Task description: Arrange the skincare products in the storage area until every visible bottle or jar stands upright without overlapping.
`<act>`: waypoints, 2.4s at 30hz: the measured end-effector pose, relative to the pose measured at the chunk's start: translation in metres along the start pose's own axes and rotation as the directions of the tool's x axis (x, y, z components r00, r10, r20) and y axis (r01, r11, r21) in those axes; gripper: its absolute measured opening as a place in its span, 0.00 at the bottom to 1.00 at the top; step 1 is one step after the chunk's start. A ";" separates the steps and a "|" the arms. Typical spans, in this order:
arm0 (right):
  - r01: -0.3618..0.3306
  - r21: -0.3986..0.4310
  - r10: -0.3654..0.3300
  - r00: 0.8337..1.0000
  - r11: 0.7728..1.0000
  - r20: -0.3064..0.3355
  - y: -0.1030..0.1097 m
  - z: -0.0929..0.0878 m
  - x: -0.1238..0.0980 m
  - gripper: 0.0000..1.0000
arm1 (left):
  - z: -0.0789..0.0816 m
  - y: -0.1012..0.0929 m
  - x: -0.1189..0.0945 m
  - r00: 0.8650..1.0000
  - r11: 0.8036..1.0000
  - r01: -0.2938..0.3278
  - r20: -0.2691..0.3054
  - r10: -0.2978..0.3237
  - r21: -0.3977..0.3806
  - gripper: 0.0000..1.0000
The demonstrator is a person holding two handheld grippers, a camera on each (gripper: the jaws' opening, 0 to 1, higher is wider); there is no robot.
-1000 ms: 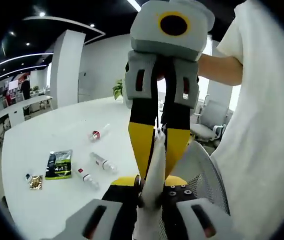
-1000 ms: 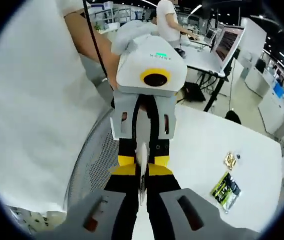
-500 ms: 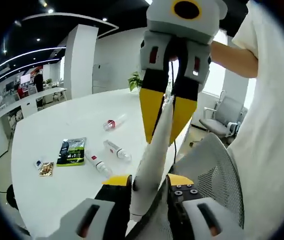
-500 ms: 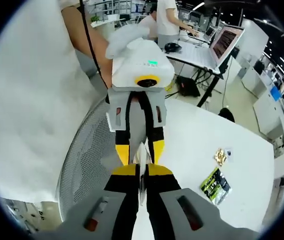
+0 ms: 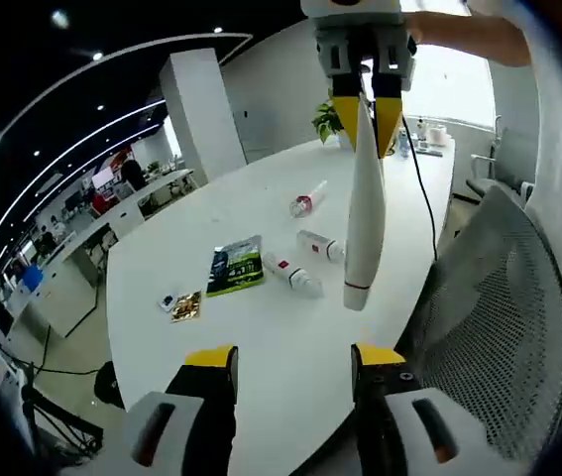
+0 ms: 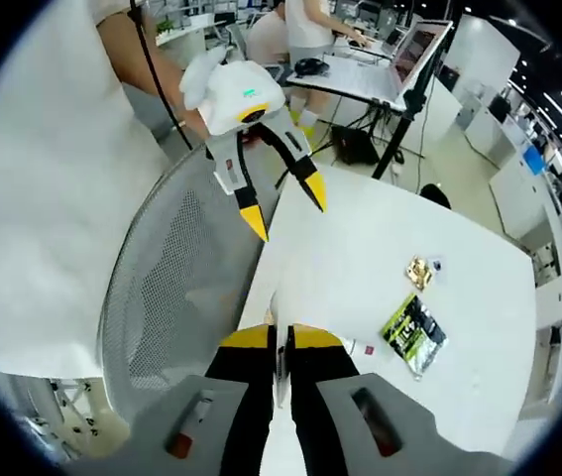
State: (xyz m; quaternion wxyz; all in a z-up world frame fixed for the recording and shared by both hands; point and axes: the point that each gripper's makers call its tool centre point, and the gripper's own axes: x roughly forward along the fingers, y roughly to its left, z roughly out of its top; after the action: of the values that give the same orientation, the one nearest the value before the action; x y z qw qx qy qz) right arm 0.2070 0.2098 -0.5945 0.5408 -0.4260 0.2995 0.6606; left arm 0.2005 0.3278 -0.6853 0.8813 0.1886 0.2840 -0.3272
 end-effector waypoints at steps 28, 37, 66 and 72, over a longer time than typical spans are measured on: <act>0.009 -0.014 -0.012 0.982 1.000 -0.187 -0.084 -0.071 -0.031 0.02 | -0.032 0.022 0.024 0.991 0.992 -0.121 -0.058 0.122 0.032 0.32; 0.051 0.016 -0.046 0.975 0.999 -0.218 -0.126 -0.092 -0.049 0.02 | -0.025 0.022 0.027 0.994 0.994 -0.108 -0.003 0.108 0.029 0.33; 0.049 0.114 -0.012 0.953 0.992 -0.302 -0.189 -0.154 -0.054 0.00 | -0.030 0.021 0.028 0.994 0.995 -0.102 -0.034 0.103 0.016 0.38; 0.062 0.109 -0.024 0.946 0.992 -0.323 -0.203 -0.158 -0.056 0.00 | -0.030 0.021 0.028 0.994 0.995 -0.099 -0.035 0.100 0.013 0.38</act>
State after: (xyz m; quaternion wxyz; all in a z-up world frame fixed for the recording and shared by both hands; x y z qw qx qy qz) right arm 0.4442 0.0963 -0.6046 0.5234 -0.5015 0.4125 0.5517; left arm 0.2211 0.3450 -0.7231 0.8902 0.2134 0.2881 -0.2810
